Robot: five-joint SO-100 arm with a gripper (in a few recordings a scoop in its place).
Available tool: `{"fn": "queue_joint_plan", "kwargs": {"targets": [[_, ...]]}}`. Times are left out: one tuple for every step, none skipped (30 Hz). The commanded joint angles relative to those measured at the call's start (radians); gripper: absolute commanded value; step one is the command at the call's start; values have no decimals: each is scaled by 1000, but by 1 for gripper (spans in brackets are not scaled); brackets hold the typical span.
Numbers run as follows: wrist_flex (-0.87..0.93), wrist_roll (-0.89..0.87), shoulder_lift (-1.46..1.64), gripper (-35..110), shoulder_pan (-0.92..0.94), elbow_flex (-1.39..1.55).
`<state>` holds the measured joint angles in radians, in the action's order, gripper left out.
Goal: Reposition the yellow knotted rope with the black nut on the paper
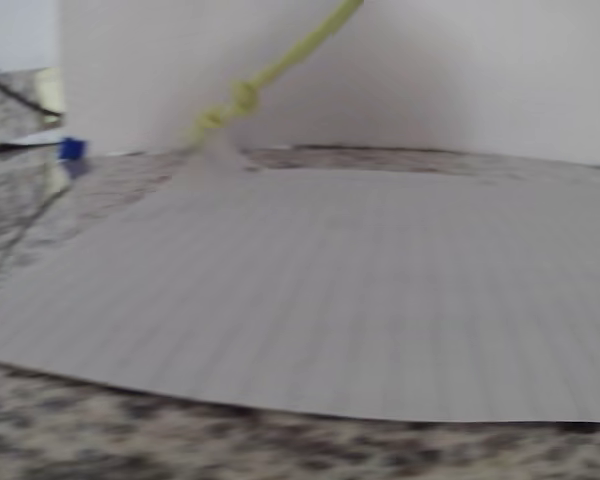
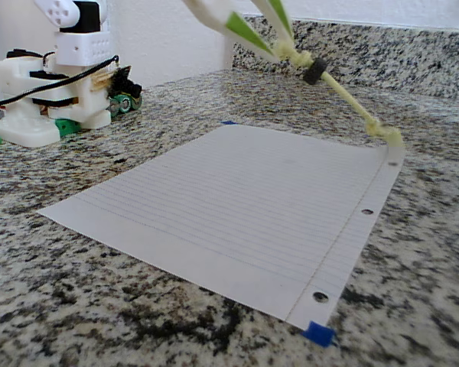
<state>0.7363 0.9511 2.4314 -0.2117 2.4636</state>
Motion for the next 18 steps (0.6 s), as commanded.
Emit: {"fn": "queue_joint_plan", "kwargs": {"targets": [[3, 55, 91, 0, 141, 5], [6, 71, 110, 0, 189, 14], [11, 84, 129, 0, 236, 20], [12, 103, 149, 0, 287, 26], [12, 118, 170, 0, 333, 32], [11, 129, 189, 0, 376, 35], [0, 132, 209, 0, 413, 44], [-23, 133, 230, 0, 443, 60], [-52, 140, 253, 0, 471, 81], [-75, 141, 279, 0, 491, 103], [-92, 143, 307, 0, 509, 123], [-107, 143, 331, 0, 528, 146], [-117, 143, 354, 0, 545, 167], [-118, 143, 374, 0, 561, 186], [-110, 143, 394, 0, 583, 201], [-109, 143, 419, 0, 609, 218], [-109, 143, 443, 0, 640, 233], [-109, 143, 466, 0, 670, 247]]}}
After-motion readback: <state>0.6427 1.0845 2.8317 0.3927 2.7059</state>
